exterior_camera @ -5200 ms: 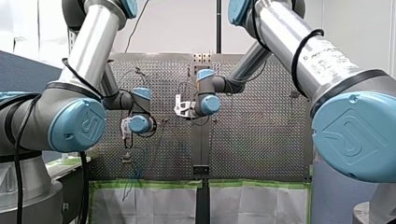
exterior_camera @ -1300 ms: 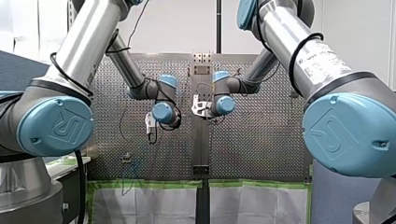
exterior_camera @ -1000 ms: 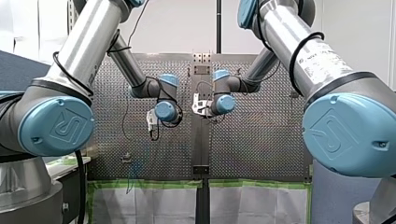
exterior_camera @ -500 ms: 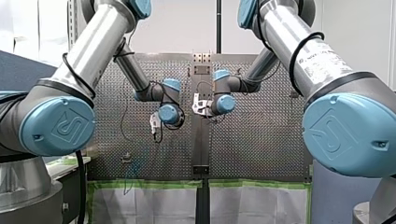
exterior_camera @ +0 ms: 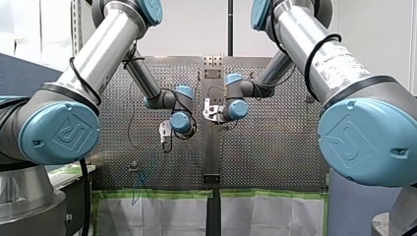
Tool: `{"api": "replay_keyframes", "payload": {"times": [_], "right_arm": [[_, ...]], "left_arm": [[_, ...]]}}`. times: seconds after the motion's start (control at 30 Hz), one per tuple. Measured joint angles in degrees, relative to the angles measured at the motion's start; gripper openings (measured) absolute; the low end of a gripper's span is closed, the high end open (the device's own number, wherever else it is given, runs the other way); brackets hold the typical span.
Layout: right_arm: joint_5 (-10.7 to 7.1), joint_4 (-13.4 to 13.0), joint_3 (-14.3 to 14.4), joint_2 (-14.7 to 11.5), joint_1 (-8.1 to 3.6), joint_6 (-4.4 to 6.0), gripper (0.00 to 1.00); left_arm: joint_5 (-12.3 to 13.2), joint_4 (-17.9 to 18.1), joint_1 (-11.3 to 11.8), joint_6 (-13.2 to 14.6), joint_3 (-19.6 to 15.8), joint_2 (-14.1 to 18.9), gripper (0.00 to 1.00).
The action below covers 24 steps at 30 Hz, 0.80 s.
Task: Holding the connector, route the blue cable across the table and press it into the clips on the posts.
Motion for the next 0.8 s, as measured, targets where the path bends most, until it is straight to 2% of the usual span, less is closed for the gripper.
{"api": "replay_keyframes", "payload": {"times": [0.07, 0.1, 0.13, 0.5, 0.63, 0.8], "right_arm": [[-0.02, 0.00, 0.00, 0.00, 0.00, 0.00, 0.00], [-0.04, 0.00, 0.01, 0.00, 0.00, 0.00, 0.00], [-0.08, 0.00, 0.00, 0.00, 0.00, 0.00, 0.00], [-0.25, 0.12, 0.00, -0.01, -0.02, 0.00, 0.00], [-0.30, 0.46, 0.00, -0.50, -0.06, 0.00, 0.00], [-0.36, 1.61, 0.02, -2.18, -0.10, 0.00, 0.00]], "left_arm": [[-0.02, -0.02, -0.06, 0.15, 0.00, -0.01, 0.15], [-0.03, -0.03, -0.08, 0.18, 0.00, -0.01, 0.15], [-0.04, -0.03, -0.10, 0.21, 0.01, -0.01, 0.00], [-0.14, -0.94, -0.23, -0.55, 0.02, 0.53, 0.00], [-0.45, -2.61, -0.30, -0.82, 0.01, 2.11, 0.00], [-2.16, -4.92, -0.49, -0.87, -0.01, 4.82, 0.00]]}}
